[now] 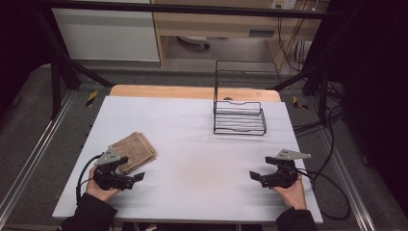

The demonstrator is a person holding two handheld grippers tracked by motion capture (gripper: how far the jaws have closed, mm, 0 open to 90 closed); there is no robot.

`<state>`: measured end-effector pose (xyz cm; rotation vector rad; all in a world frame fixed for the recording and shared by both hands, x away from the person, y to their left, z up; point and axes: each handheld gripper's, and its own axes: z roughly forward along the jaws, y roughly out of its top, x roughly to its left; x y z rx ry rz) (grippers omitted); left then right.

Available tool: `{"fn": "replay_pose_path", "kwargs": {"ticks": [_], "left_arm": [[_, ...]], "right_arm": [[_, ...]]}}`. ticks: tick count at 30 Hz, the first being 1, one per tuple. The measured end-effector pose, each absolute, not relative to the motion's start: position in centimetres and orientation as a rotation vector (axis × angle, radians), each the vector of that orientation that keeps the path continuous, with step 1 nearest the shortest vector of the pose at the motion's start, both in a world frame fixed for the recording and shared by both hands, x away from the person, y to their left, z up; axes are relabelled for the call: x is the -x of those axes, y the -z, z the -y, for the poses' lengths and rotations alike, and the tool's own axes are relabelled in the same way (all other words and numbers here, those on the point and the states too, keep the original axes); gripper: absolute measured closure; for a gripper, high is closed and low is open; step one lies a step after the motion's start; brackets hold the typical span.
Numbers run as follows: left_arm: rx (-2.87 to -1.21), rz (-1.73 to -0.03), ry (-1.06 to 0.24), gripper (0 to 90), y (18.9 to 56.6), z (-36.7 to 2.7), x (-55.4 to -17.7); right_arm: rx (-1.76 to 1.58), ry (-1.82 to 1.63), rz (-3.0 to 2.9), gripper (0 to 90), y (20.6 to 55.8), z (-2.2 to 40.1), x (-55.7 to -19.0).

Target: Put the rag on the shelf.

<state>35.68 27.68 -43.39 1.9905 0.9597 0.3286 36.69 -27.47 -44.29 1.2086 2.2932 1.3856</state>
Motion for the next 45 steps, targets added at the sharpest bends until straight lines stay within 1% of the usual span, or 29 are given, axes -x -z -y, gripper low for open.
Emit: {"fn": "replay_pose_path", "kwargs": {"ticks": [17, 25, 31, 34, 35, 37, 38, 39, 45], "left_arm": [[-1.987, -0.977, -0.333, 8.3, 42.8, -27.1, -35.7], [-1.981, -1.007, -0.338, 12.6, 42.0, -26.1, -36.6], [-2.027, -1.031, -0.366, 15.4, 41.8, -25.3, -37.4], [-2.038, -1.047, -0.374, 18.7, 41.7, -24.8, -38.0], [-2.044, -1.049, -0.377, 21.8, 41.7, -24.6, -38.3], [-2.05, -1.053, -0.38, 23.4, 41.6, -24.2, -38.8], [-2.053, -1.055, -0.385, 25.4, 41.6, -24.0, -39.1], [-2.057, -1.064, -0.386, 29.6, 41.6, -23.7, -39.4], [-2.102, -1.101, -0.407, 33.7, 42.3, -22.6, -41.1]], "right_arm": [[-1.216, -1.363, -2.304, 0.5, 44.4, 27.3, -36.6], [-1.213, -1.354, -2.302, 0.4, 44.4, 27.3, -36.6], [-1.22, -1.351, -2.305, 0.4, 44.4, 27.3, -36.6], [-1.217, -1.348, -2.306, 0.4, 44.4, 27.3, -36.6], [-1.216, -1.348, -2.305, 0.4, 44.4, 27.3, -36.6], [-1.216, -1.348, -2.305, 0.4, 44.4, 27.3, -36.6], [-1.216, -1.347, -2.304, 0.4, 44.4, 27.3, -36.6], [-1.215, -1.348, -2.304, 0.4, 44.4, 27.3, -36.6], [-1.214, -1.349, -2.302, 0.4, 44.4, 27.3, -36.6]]}}
